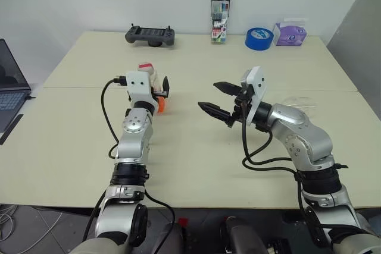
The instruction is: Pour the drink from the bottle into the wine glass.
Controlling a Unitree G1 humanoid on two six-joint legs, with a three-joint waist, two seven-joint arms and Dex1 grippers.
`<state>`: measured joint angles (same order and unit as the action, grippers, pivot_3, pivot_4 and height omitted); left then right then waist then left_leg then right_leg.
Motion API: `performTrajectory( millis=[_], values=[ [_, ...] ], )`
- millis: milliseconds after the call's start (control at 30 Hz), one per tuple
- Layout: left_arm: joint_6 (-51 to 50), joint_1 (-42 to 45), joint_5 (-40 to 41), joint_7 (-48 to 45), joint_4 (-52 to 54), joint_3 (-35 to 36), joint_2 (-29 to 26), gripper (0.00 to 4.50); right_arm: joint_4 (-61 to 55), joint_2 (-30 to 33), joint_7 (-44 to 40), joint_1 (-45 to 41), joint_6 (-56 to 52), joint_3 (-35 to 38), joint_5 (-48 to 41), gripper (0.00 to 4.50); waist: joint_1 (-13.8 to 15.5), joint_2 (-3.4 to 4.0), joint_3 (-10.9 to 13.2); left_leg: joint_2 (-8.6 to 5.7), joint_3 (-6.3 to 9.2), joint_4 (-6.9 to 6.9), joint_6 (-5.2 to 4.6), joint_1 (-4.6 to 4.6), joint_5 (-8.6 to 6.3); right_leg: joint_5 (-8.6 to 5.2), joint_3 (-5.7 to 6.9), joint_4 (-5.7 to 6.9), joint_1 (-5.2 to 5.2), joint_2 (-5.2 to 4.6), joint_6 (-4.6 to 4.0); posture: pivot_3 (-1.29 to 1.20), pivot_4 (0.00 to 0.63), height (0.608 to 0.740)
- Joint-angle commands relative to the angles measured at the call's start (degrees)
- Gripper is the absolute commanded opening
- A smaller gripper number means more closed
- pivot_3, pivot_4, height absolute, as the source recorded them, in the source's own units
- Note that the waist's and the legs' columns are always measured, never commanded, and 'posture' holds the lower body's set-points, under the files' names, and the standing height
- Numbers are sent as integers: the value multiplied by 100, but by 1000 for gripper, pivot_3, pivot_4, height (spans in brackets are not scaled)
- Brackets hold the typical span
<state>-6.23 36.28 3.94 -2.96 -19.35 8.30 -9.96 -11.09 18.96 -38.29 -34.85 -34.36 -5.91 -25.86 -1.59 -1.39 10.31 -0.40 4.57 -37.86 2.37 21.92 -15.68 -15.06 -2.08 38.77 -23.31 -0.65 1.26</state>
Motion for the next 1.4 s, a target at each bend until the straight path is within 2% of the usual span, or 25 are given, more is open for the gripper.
performTrajectory(
  millis=[33, 300, 400, 567, 633, 733, 800, 867, 933, 1000, 1100, 1267, 1400],
  values=[
    [316, 211, -10, -5, -59, 34, -80, 4488, -255, 28, 43, -21, 7, 59, -9, 4500, 0, 0, 0, 0, 0, 0, 0, 0, 0, 0, 0, 0, 0, -9, 0, 0, 150, 740],
    [635, 342, 160, -62, -401, 169, -75, 4488, -243, 32, 87, -16, -11, 20, 4, 4500, 0, -1, 0, -1, 2, -1, 0, 0, 0, 0, 4, 3, 0, -20, 1, 0, 150, 740],
    [677, 350, 135, -56, -436, 170, -91, 3908, -245, 21, 94, -15, -14, 8, -2, 4500, 0, 0, 0, -2, 2, -1, 0, 0, 0, 0, 4, 3, 0, -20, 1, 0, 150, 740],
    [762, 327, 102, -35, -491, 182, -180, 2329, -311, 30, 126, 12, -68, 33, -28, 4500, -2, -1, 0, -2, 2, 0, 0, 0, 0, 1, 6, 3, 0, -20, 1, 0, 150, 740],
    [771, 335, 118, -42, -526, 185, -206, 1998, -342, 25, 148, 19, -94, 60, -44, 4500, -2, -1, 0, -1, 3, 0, 0, 0, 0, 1, 6, 3, 0, -20, 1, 0, 150, 740],
    [778, 325, 118, -76, -514, 183, -269, 1997, -451, 23, 320, 37, -156, 191, -43, 4500, -3, -1, 0, -2, 1, 0, 0, 0, 0, 1, 6, 3, -1, -20, 1, 0, 150, 740],
    [710, 283, 203, -277, -355, 169, -345, 1997, -556, -36, 780, 24, -357, 458, -35, 4500, -4, -1, 1, -1, 2, 0, 0, 0, 0, 1, 6, 4, -2, -20, 1, 0, 150, 740],
    [310, 193, 747, -987, 160, 130, -385, 1997, -762, -9, 1609, -62, -842, 726, 269, 4500, -3, -2, 1, 0, 4, 0, 1, 2, 0, 1, 5, 7, -4, -20, 1, 0, 150, 740],
    [-193, -21, 1393, -1928, 974, -82, -499, 1996, -1053, 97, 1928, -181, -1298, 866, 275, 4500, -3, -1, 2, -1, 4, -1, 4, 14, 2, 1, 5, 11, -15, -26, 0, 0, 150, 740],
    [-797, -382, 1942, -2814, 1919, -425, -774, 1995, -1493, 88, 1794, -337, -1897, 1075, -433, 4500, -7, -1, 2, -4, 1, -2, 24, 41, 14, 1, 2, 11, -39, -33, 0, 0, 150, 740],
    [-1469, -737, 2392, -3334, 2726, -688, -1029, 1992, -2001, -66, 1751, -589, -2757, 1278, -1382, 4500, -19, 4, 4, -3, -2, -2, 30, 83, 18, 2, -3, 16, -84, -34, -1, 0, 150, 740],
    [-1761, -900, 2409, -3732, 3085, -1010, -1207, 1982, -2229, -358, 2126, -818, -3294, 1282, -1885, 4500, -30, 6, 5, 2, 2, -3, 4, 73, 5, 2, 2, 24, -78, -27, -2, 0, 150, 740],
    [-1544, -754, 2169, -3874, 2873, -1144, -1205, 1982, -2494, -255, 2248, -781, -3597, 1423, -2297, 4500, -25, 8, 7, -1, 0, -8, -1, 73, 8, 2, -1, 22, -76, -7, -2, 0, 150, 740]
  ],
)
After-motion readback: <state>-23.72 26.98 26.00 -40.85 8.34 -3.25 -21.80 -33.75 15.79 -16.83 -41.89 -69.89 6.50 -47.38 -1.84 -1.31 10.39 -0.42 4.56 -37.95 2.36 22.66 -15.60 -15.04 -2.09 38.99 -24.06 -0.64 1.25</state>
